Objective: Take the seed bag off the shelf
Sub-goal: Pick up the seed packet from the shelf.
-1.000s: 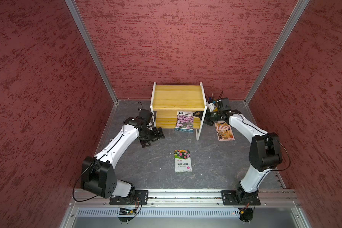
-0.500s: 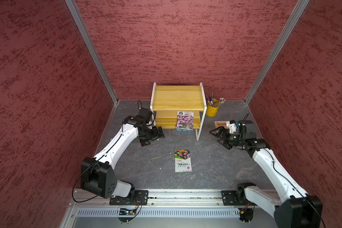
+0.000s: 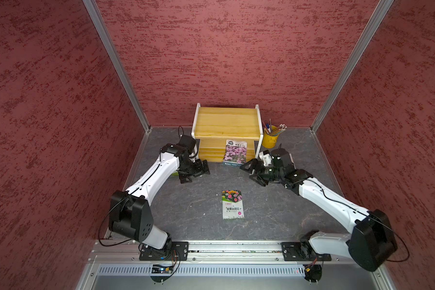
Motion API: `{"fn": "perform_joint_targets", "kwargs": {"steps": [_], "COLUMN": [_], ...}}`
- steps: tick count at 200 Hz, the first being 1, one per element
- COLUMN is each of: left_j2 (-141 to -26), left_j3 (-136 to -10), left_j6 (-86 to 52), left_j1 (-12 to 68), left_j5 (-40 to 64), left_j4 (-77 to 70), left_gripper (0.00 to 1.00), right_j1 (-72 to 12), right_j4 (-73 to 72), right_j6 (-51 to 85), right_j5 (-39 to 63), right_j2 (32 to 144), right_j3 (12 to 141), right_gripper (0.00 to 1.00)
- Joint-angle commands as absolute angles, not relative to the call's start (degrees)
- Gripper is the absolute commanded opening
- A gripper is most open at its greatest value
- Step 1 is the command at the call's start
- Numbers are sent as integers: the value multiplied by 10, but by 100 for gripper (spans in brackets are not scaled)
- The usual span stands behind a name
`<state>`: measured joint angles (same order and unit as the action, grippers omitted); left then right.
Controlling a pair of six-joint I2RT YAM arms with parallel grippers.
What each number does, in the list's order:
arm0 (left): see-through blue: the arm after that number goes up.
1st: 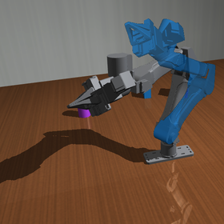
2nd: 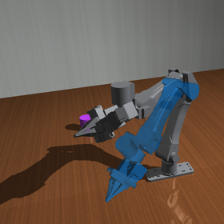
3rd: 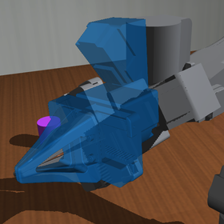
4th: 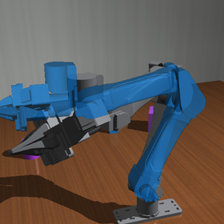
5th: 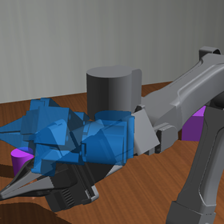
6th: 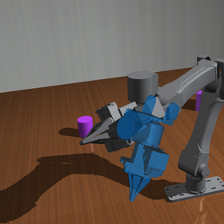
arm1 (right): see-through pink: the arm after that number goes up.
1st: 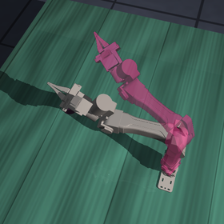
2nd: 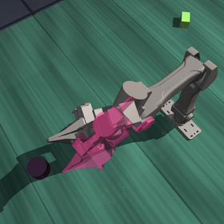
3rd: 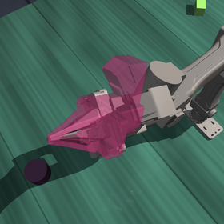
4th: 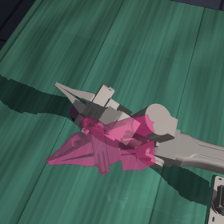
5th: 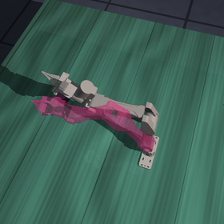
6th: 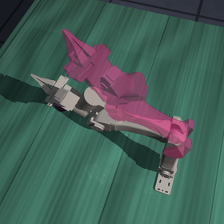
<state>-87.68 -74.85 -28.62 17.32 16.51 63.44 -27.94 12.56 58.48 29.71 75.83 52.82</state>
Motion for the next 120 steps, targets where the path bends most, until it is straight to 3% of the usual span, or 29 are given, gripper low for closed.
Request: {"fn": "perform_joint_targets", "kwargs": {"steps": [1, 80, 120], "left_j2": [-889, -892, -893], "left_j3": [-770, -772, -776], "left_j6": [-273, -275, -279], "left_j1": [173, 173, 173], "left_j5": [162, 163, 166], "left_j4": [630, 642, 646], "left_gripper": [100, 100, 100], "right_j1": [-283, -301, -309], "right_j4": [62, -19, -70], "right_j6": [588, 606, 612], "right_j5": [272, 229, 244], "right_j2": [787, 864, 907], "right_j3": [566, 590, 600], "right_gripper": [88, 79, 67]}}
